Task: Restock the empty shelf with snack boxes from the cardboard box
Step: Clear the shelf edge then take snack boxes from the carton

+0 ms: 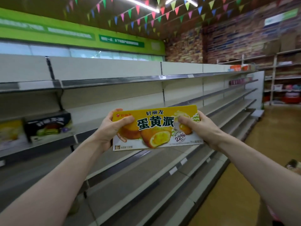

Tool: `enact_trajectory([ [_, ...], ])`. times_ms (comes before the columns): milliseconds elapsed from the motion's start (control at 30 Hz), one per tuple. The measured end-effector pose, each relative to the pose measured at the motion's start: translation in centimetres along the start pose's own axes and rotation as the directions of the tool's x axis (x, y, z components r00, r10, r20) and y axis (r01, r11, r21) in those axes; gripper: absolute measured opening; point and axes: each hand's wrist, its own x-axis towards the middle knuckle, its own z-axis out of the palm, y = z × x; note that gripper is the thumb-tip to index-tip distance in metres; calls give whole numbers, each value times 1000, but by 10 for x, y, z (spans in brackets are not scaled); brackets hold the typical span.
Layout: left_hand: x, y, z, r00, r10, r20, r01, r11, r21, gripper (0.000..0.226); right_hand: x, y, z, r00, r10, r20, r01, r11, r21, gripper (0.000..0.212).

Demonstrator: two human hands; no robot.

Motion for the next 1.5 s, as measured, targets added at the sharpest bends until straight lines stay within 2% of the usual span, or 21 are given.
enact_trajectory([
  [33, -3, 4, -13, 1000, 14, -21, -14, 1000, 9, 101, 4, -3, 14, 1000, -10, 15, 10, 1000, 12, 52],
  [133, -13, 18, -54, 996, 48, -76, -47, 999, 13, 87, 18, -12, 55, 998, -30, 57, 29, 999, 17, 67],
  [267, -21, 33, -106, 984, 89, -153, -81, 995, 62, 90, 34, -23, 109, 991, -72, 110, 66, 996, 53, 47],
  [400, -30, 44, -152, 970, 116, -212, -98, 991, 96, 79, 51, -27, 157, 986, -87, 139, 76, 994, 81, 52],
  [567, -39, 52, -202, 948, 143, -286, -101, 983, 156, 80, 74, -30, 213, 976, -87, 197, 55, 985, 163, 36],
  [700, -50, 55, -241, 930, 86, -358, -20, 983, 184, 94, 93, -30, 258, 960, -77, 269, 16, 975, 223, 45],
  [833, -63, 53, -274, 907, -45, -419, 107, 986, 128, 81, 114, -27, 301, 934, -95, 345, 4, 967, 255, 58],
  [933, -67, 49, -296, 867, -68, -493, 154, 979, 134, 75, 131, -28, 330, 895, -110, 432, -7, 966, 259, 57],
  [1067, -70, 51, -325, 805, -27, -593, 130, 983, 133, 75, 153, -34, 365, 805, -102, 584, -36, 975, 221, 55],
  [1167, -76, 55, -341, 767, -3, -641, 88, 991, 101, 54, 169, -40, 388, 735, -97, 671, -10, 988, 154, 47],
  [1233, -81, 57, -351, 737, 15, -676, 64, 994, 93, 50, 177, -44, 406, 694, -105, 712, 52, 994, 96, 42],
  [1367, -90, 60, -376, 677, 45, -734, 44, 994, 102, 31, 185, -52, 441, 652, -124, 748, 102, 992, 75, 34],
  [1433, -95, 62, -392, 648, 57, -760, 48, 992, 116, 40, 186, -57, 459, 630, -139, 764, 116, 990, 84, 25],
  [1500, -99, 64, -408, 632, 69, -772, 55, 989, 134, 52, 189, -61, 477, 623, -146, 769, 144, 987, 72, 27],
])
